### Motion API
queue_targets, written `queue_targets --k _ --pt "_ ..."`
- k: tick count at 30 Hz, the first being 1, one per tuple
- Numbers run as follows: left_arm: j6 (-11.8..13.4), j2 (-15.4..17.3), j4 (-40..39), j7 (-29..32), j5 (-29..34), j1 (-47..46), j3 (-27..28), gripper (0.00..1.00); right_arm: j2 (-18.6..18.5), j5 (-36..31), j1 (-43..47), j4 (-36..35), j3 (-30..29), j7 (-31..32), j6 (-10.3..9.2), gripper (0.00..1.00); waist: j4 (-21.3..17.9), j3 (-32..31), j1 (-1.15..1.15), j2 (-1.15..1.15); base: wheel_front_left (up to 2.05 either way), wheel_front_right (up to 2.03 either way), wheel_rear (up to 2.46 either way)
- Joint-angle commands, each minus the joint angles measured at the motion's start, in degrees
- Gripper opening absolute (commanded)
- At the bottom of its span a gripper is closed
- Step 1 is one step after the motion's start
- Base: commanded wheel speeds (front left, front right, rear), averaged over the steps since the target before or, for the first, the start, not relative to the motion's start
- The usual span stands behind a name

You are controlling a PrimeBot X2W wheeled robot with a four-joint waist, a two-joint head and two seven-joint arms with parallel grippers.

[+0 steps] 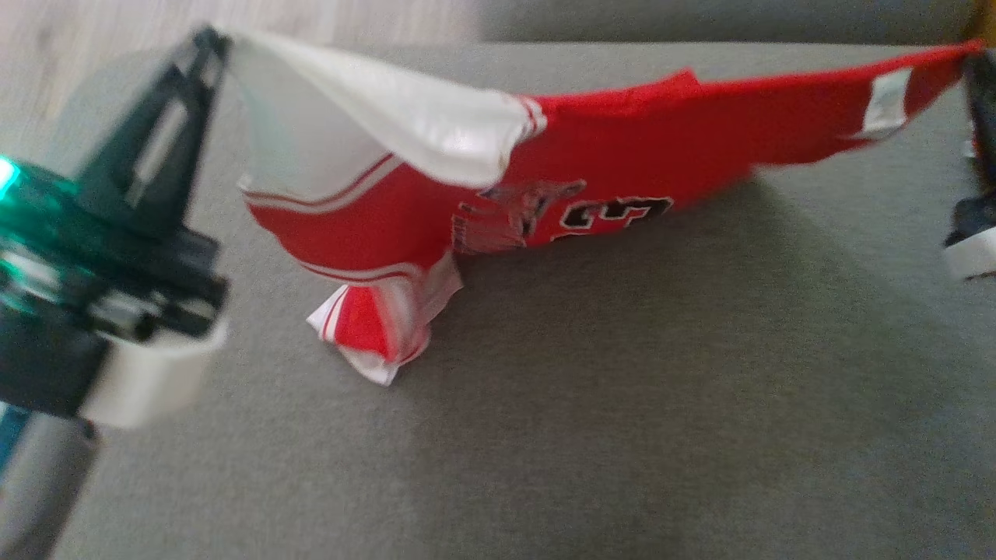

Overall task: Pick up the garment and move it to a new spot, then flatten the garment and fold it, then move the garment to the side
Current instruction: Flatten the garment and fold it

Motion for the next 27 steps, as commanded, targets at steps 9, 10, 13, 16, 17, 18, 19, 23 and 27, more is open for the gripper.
queue_targets --k 9,10,13,16,17,18,19,23,27 --pt "-6.42 4.87 -0.09 2.66 -6.63 -19.71 6.98 0.0 -10.06 -8.55 -1.58 -20.27 -8.51 4.5 -0.04 0.0 -7.73 -6.01 0.0 0.0 0.0 0.0 0.0" --pt "-6.96 4.65 0.83 2.87 -7.4 -22.19 7.06 0.0 -10.69 -8.81 -2.37 -21.95 -9.33 5.57 -0.04 0.0 -8.1 -6.04 0.0 0.0 0.0 0.0 0.0" --pt "-8.38 3.95 4.77 3.63 -8.55 -29.89 5.99 0.0 -12.27 -9.0 -5.18 -24.78 -10.56 8.85 -0.04 0.0 -8.97 -5.64 0.0 0.0 0.0 0.0 0.0" --pt "-9.84 2.81 14.09 6.75 -9.99 -38.87 1.64 0.0 -13.18 -8.04 -9.75 -22.96 -9.2 12.24 -0.04 0.0 -9.62 -3.55 0.0 0.0 0.0 0.0 0.0" --pt "-10.03 2.6 16.41 7.54 -10.03 -40.78 0.22 0.0 -13.37 -7.67 -11.06 -21.68 -8.1 12.62 -0.04 0.0 -9.72 -2.77 0.0 0.0 0.0 0.0 0.0" --pt "-10.16 2.18 18.8 8.41 -10.6 -42.58 -0.84 0.0 -13.54 -7.22 -12.52 -20.37 -6.85 12.84 -0.04 0.0 -9.84 -1.67 0.0 0.0 0.0 0.0 0.0" --pt "-10.25 1.65 21.24 9.31 -11.35 -44.08 -1.83 0.0 -13.59 -6.77 -14.05 -18.84 -5.5 12.88 -0.04 0.0 -9.91 -0.64 0.0 0.0 0.0 0.0 0.0" --pt "-10.41 0.44 28.77 9.63 -12.04 -50.12 -5.4 0.0 -12.97 -5.61 -20.63 -13.01 -0.13 11.91 -0.04 0.0 -10.12 4.4 0.0 0.0 0.0 0.0 0.0" --pt "-10.45 -0.59 35.17 7.13 -10.33 -56.76 -7.68 0.0 -11.08 -6.54 -28.26 -7.43 3.15 8.47 -0.04 0.0 -10.5 9.34 0.0 0.0 0.0 0.0 0.0"
